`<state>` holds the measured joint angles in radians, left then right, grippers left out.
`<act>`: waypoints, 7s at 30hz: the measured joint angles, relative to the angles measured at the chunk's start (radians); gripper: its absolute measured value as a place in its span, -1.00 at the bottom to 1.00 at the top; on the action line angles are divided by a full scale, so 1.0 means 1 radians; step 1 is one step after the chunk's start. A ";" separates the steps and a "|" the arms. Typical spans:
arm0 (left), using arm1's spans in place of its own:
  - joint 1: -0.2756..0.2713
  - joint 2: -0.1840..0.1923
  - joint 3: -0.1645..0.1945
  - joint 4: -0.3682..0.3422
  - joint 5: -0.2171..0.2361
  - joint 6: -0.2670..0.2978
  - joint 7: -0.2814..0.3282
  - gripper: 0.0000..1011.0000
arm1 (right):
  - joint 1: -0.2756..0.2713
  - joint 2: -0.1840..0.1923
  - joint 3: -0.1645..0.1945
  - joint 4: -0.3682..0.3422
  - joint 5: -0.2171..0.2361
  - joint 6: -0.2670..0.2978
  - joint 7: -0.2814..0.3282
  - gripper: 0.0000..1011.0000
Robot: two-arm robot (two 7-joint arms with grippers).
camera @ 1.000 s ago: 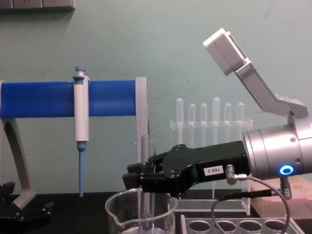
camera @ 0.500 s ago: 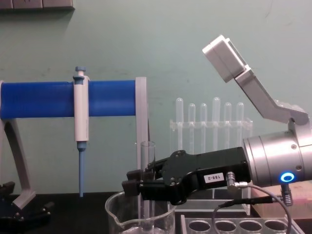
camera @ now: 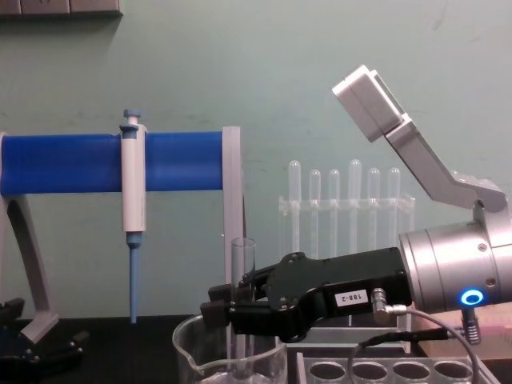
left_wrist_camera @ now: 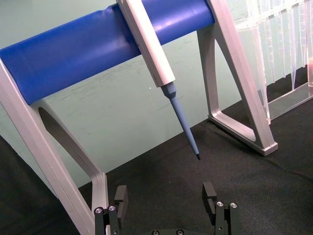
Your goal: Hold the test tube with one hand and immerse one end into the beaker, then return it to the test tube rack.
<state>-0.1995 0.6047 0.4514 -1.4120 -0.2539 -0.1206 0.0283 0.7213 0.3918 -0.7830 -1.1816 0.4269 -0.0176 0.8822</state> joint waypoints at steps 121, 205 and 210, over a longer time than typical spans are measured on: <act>0.000 0.000 0.000 0.000 0.000 0.000 0.000 0.98 | 0.001 0.001 -0.001 -0.002 0.000 0.001 0.000 -0.56; 0.000 0.000 0.000 0.000 0.000 0.000 0.000 0.98 | 0.011 0.102 0.089 -0.228 0.040 0.054 -0.051 -0.56; 0.000 0.000 0.000 0.000 0.000 0.000 0.000 0.98 | 0.002 0.134 0.111 -0.286 0.059 0.073 -0.074 -0.56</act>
<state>-0.1995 0.6047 0.4514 -1.4120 -0.2539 -0.1206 0.0283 0.7235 0.5255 -0.6722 -1.4672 0.4855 0.0552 0.8082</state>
